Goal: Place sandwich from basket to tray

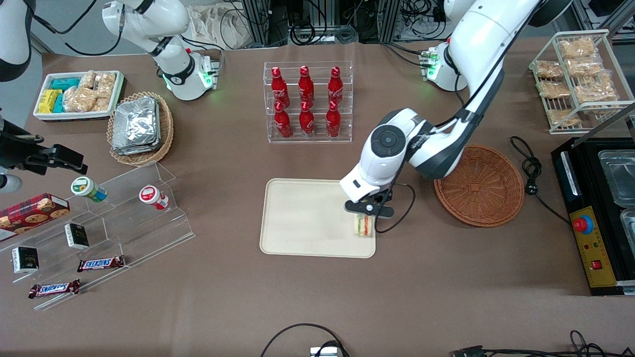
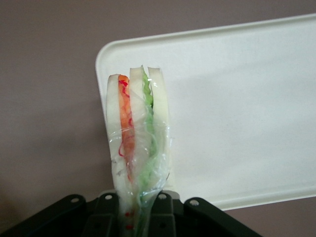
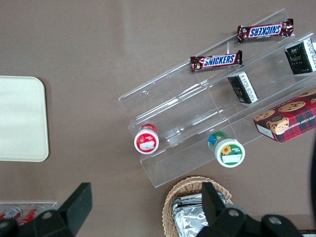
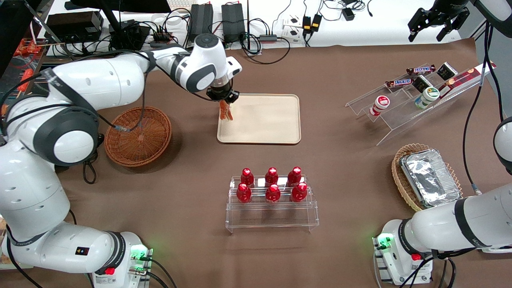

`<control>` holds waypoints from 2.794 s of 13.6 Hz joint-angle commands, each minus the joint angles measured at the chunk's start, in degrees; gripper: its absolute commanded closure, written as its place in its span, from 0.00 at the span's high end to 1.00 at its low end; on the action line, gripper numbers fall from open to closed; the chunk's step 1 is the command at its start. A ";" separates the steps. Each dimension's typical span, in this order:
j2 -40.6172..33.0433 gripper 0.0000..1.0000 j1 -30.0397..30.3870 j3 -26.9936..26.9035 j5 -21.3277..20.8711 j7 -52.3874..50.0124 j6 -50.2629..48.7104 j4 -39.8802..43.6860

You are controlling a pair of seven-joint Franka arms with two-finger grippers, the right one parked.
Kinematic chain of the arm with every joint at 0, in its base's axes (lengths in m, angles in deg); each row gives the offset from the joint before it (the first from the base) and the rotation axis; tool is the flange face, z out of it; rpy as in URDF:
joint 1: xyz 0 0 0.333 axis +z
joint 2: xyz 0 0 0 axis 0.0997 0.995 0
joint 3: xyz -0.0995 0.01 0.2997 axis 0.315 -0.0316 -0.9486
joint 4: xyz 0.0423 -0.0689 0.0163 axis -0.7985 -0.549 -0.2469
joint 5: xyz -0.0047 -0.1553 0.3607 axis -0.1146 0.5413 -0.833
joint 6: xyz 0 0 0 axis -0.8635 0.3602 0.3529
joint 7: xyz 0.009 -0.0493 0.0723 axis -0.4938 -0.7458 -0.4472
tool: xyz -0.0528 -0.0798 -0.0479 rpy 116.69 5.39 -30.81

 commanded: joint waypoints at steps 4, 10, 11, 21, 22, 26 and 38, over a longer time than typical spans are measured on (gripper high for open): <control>5.51 0.12 -1.82 -0.41 -4.51 -2.06 -0.66 2.35; 7.79 0.19 -2.87 -0.41 -4.52 -2.76 -0.66 2.62; 8.23 0.20 -2.87 -0.41 -4.95 -3.81 -0.66 2.62; 6.84 1.00 -1.65 -0.59 -6.10 -8.54 -6.26 7.61; 6.83 1.00 -1.30 -0.85 -6.27 -11.26 -9.60 10.67; 2.28 1.00 0.19 -6.20 -5.58 -12.61 -15.25 14.48; -12.24 1.00 17.86 -6.30 0.58 5.57 -30.02 14.22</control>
